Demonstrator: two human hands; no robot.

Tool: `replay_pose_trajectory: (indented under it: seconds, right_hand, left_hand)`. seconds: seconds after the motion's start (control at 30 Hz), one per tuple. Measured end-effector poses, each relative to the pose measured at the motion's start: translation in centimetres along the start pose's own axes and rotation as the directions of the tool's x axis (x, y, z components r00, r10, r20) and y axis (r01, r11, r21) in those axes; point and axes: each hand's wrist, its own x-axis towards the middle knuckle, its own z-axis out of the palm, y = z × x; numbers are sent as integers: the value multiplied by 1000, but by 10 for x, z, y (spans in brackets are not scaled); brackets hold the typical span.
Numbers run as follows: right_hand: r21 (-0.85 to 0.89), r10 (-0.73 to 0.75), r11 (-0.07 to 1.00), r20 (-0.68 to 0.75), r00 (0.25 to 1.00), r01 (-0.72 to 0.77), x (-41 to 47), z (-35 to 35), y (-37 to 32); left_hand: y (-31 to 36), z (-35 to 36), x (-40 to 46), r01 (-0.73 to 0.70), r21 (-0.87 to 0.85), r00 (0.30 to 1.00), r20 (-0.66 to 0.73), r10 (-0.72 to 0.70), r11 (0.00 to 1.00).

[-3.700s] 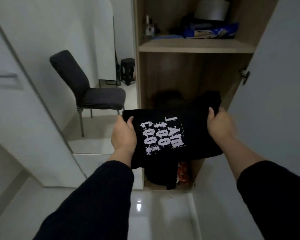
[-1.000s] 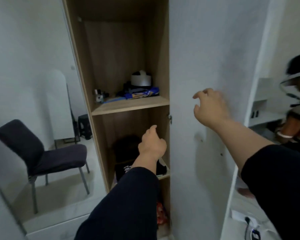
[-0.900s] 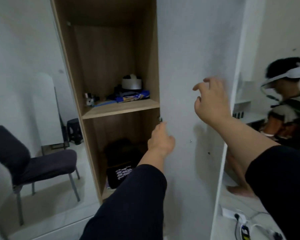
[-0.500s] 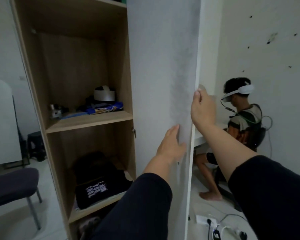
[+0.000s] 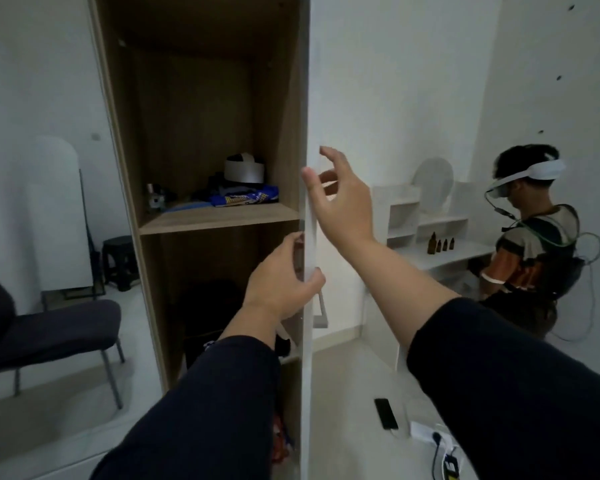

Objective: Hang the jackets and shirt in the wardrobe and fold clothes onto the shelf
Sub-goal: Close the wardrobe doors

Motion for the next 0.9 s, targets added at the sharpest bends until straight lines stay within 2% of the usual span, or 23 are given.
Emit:
replay_pose_trajectory:
  seconds: [0.13, 0.23, 0.37, 0.47, 0.53, 0.7, 0.8, 0.9]
  right_hand:
    - [166, -21, 986, 72, 997, 8, -3, 51, -14]
    - [178, -71, 983, 169, 983, 40, -6, 86, -19]
    - [117, -127, 989, 363, 923, 90, -6, 123, -17]
    - [-68, -155, 974, 492, 856, 216, -2, 145, -13]
    - [-160, -130, 953, 549, 826, 257, -1, 164, -12]
    - [-264, -121, 916, 538, 834, 303, 1, 222, -7]
    - [-304, -112, 900, 530, 841, 312, 6, 254, -6]
    - [-341, -89, 889, 525, 847, 305, 11, 284, -3]
  left_hand:
    - [-32, -34, -17, -44, 194, 989, -128, 70, 980]
    - [-56, -56, -24, -7, 279, 972, -222, 72, 960]
    - [-87, -82, -27, 146, 360, 931, -364, -6, 921]
    - [-112, -98, -20, 259, 458, 896, -443, -34, 851]
    - [-125, -112, -12, 296, 526, 895, -443, -39, 797]
    - [-160, -145, 10, 344, 590, 891, -450, -56, 731]
    - [-186, -163, 28, 422, 643, 886, -442, -141, 639]
    - [-209, -177, 53, 437, 703, 892, -418, -171, 560]
